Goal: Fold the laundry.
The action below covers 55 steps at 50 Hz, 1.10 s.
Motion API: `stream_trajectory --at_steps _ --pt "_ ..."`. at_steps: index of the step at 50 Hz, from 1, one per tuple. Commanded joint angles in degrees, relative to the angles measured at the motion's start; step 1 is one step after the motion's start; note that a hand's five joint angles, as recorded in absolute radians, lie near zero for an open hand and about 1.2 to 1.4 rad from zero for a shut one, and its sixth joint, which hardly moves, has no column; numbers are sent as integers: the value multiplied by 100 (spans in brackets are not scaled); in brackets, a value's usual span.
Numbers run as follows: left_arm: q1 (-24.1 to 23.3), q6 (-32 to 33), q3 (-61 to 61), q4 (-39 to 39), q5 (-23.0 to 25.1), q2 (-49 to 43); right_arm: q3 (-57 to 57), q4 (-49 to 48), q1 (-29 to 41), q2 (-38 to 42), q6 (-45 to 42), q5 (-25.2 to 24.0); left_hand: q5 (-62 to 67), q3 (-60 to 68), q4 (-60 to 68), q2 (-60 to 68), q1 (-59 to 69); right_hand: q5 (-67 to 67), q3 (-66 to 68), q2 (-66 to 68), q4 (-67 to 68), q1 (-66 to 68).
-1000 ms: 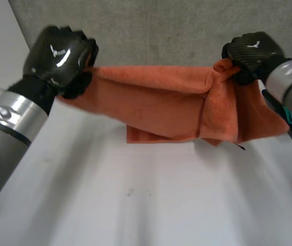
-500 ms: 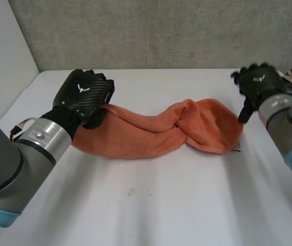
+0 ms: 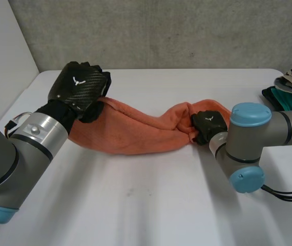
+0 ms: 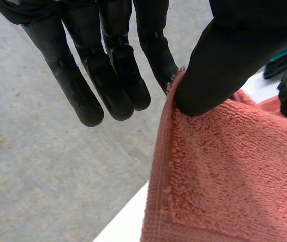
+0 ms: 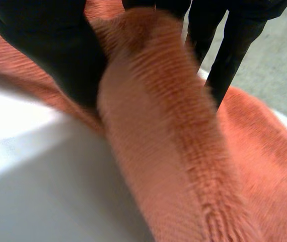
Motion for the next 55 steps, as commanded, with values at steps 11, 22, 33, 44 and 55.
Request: stream_trajectory --at_steps 11,22,33,44,55 --pt "1355 974 924 -408 -458 855 16 1767 -1235 -3801 -169 -881 1407 1163 1121 1130 1357 1678 1701 1641 1685 2384" --pt "1602 1027 1268 -1331 -248 786 -759 3368 -2590 -3961 -169 -1831 1407 1163 1121 1130 1357 1678 1701 1641 1685 2384" --pt "1462 1255 1565 -1139 26 -1050 -968 3091 -2195 -2179 -90 -1709 1407 1163 1121 1130 1357 1678 1701 1641 1685 2384" --pt "863 1660 4378 1514 -1503 -2045 -2121 -697 -1579 -1736 2027 58 1407 1163 1121 1130 1357 1678 1701 1641 1685 2384" --pt "794 1598 2237 2008 -1083 -1123 -2200 1758 -1816 -1597 1976 -1145 1407 1163 1121 1130 1357 1678 1701 1641 1685 2384"
